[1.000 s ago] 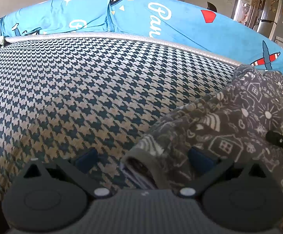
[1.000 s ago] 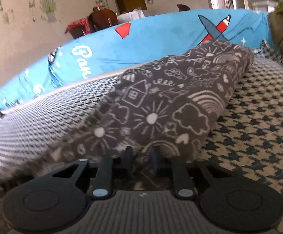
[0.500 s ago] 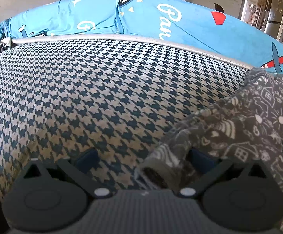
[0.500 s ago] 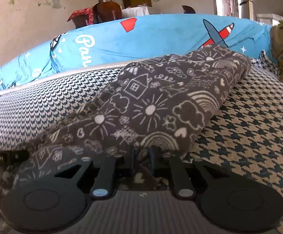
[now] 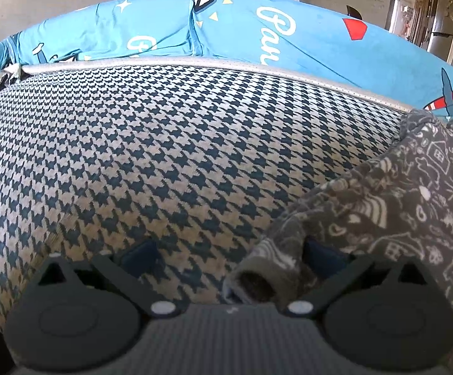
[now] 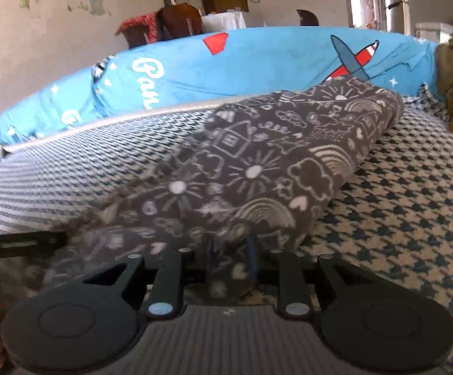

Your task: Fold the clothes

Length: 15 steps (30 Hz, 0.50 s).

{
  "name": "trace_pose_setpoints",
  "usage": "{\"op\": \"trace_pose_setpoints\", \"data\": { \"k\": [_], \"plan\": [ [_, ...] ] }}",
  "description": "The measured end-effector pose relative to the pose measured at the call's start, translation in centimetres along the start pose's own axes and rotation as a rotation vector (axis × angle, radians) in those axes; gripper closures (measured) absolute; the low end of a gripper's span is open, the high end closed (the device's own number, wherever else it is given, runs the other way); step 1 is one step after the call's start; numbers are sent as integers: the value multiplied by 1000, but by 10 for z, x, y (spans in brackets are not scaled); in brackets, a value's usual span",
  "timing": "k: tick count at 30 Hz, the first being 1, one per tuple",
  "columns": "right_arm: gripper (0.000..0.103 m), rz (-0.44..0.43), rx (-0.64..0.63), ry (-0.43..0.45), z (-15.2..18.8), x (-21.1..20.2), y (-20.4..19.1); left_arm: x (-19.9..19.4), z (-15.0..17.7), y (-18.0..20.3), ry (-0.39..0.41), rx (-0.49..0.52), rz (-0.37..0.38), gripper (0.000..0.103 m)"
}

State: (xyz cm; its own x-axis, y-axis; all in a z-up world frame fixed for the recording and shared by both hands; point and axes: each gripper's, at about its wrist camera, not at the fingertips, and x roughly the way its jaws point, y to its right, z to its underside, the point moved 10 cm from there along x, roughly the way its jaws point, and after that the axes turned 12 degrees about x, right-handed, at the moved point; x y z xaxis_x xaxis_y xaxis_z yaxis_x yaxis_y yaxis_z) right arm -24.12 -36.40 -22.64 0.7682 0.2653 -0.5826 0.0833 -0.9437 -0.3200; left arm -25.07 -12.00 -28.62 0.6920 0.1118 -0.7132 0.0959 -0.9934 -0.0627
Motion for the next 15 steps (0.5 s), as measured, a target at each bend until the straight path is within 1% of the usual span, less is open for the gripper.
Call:
{"op": "trace_pose_setpoints", "data": {
  "k": [4, 10, 11, 12, 15],
  "plan": [
    [80, -116, -37, 3, 11, -19, -25, -2, -1, -3, -7, -31, 32, 0],
    [79, -290, -159, -24, 42, -45, -73, -6, -3, -10, -17, -92, 95, 0],
    [77, -302, -180, -28, 47, -46, -79, -7, -3, -12, -18, -106, 106, 0],
    [73, -314, -202, -32, 52, -48, -86, -8, -2, -13, -19, -119, 118, 0],
    [67, -338, -264, -47, 67, -49, -102, -12, -1, -17, -24, -132, 134, 0]
  ]
}}
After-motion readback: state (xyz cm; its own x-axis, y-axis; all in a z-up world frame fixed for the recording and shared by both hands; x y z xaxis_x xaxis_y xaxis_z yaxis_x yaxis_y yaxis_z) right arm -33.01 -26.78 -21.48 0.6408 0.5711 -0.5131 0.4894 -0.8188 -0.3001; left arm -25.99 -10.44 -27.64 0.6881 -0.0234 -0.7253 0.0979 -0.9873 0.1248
